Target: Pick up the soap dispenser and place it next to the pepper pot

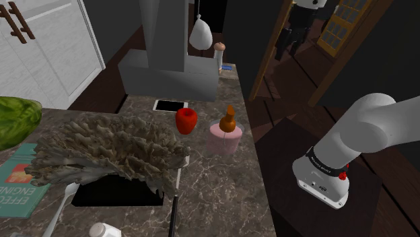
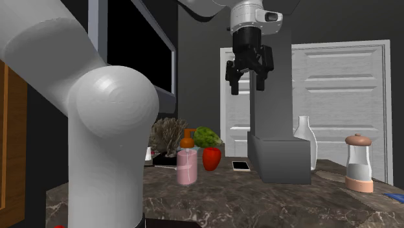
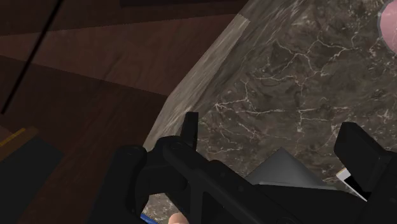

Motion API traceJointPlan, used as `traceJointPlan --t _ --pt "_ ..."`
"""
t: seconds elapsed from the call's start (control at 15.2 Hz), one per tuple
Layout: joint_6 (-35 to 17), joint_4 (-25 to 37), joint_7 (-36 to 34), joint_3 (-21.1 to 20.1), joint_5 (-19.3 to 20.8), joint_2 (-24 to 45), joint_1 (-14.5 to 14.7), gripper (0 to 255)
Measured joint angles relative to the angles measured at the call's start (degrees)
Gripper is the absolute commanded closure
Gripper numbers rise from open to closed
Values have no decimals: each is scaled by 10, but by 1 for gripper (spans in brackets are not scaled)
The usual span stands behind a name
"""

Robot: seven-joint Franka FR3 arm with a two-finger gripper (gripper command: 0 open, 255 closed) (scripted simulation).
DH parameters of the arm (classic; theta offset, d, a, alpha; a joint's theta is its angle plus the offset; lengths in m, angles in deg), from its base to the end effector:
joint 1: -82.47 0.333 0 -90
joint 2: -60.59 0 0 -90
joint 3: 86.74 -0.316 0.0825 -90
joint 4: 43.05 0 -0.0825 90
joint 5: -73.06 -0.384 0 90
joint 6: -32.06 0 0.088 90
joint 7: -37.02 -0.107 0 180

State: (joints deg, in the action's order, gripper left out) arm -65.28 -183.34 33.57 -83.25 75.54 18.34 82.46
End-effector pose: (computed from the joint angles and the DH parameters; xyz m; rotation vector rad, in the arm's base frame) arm 0.3263 -0.0275 0.5417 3.1356 -0.1560 -0.0204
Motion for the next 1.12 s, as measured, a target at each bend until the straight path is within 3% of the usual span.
traceJointPlan --t 0.26,0.79,1.12 --pt "-9 -22 -29 -25 -17 -13 11 0" --pt "-61 -65 -140 -123 -88 -12 58 0" --pt "-104 -60 -213 -190 -129 28 85 0"
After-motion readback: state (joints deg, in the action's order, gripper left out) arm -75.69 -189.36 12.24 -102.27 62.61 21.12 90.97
